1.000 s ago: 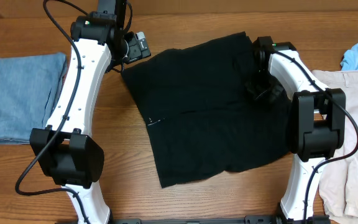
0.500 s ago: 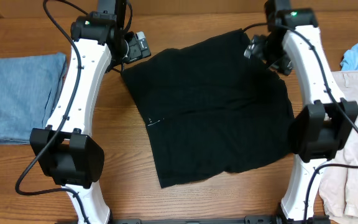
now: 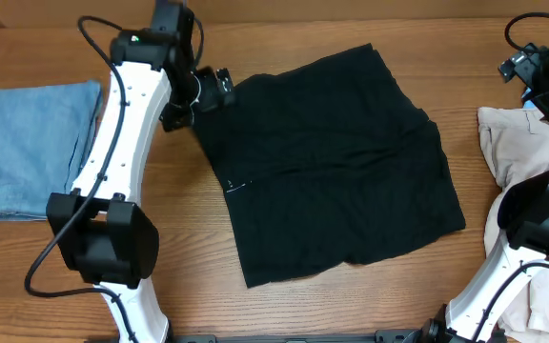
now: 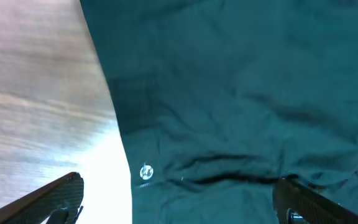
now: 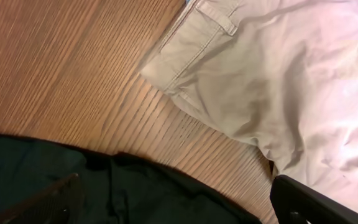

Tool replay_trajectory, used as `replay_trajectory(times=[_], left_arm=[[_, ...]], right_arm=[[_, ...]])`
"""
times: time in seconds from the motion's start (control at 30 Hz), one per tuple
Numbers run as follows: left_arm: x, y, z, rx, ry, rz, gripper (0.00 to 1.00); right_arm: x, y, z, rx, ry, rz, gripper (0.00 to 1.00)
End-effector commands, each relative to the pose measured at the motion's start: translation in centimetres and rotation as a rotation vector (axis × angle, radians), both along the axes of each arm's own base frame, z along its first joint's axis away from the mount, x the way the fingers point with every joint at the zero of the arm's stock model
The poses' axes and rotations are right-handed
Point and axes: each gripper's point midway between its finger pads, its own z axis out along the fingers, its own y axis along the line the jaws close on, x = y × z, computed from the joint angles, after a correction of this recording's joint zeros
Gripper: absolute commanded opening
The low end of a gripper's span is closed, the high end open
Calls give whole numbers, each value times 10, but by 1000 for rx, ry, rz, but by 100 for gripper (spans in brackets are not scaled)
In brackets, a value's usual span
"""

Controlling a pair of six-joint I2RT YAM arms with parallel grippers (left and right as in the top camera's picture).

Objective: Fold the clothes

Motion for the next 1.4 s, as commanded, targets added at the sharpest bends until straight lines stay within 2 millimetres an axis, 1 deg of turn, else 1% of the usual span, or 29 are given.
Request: replay_trajectory(times=[0.0,0.03,0.07,0.1,0.17,0.27,0.3,0.37,0.43,0.5,0.67,0.73,0.87,0.97,1.03,1.07,1.1,1.17,1.23,1.27,1.3,1.33,1.37], left_arm=[[-20,-8,-59,-26,113,64,95],[-25,-9,-73,-30,135,73,68],[-35,-11,-86,-39,173,86,27],[-44,-14,-98,-39,199,81,4],[-57,-32,-113,-60,223,36,4],[-76,-70,-115,-37,232,-86,4],[-85,-80,-116,-23,244,-126,4],[-95,-96,-117,-6,242,-195,4],[-101,-105,-121,38,230,-232,4],[-113,-110,-129,73,266,-262,4],[-128,-85,-149,193,311,-257,4],[-139,-69,-162,251,339,-256,4],[-141,-50,-182,310,317,-261,4],[-132,-31,-184,345,303,-240,4],[-123,-8,-183,379,297,-208,4],[-120,0,-183,381,299,-194,4],[-114,12,-184,375,297,-185,4],[-106,24,-184,367,281,-177,4],[-93,42,-185,368,252,-151,4],[-90,46,-185,369,243,-140,4],[-82,57,-185,371,222,-122,4],[-78,62,-185,365,214,-105,4],[-76,60,-184,344,210,-100,4]], right_arm=[[2,0,18,-19,-48,5,100],[2,0,18,-19,-48,5,100],[2,0,18,-19,-48,5,100],[2,0,18,-19,-48,5,100],[2,0,18,-19,-48,5,100],[2,0,18,-19,-48,5,100],[2,0,18,-19,-48,5,100],[2,0,18,-19,-48,5,100],[2,0,18,-19,-48,5,100],[2,0,18,-19,-48,5,100],[2,0,18,-19,-48,5,100],[2,0,18,-19,-48,5,100],[2,0,18,-19,-48,5,100],[2,0,18,-19,-48,5,100],[2,0,18,-19,-48,5,100],[2,0,18,-19,-48,5,100],[2,0,18,-19,-48,5,100],[2,0,18,-19,-48,5,100],[2,0,18,-19,-48,5,100],[2,0,18,-19,-48,5,100],[2,0,18,-19,-48,5,100],[2,0,18,-19,-48,5,100],[2,0,18,-19,-48,5,100]])
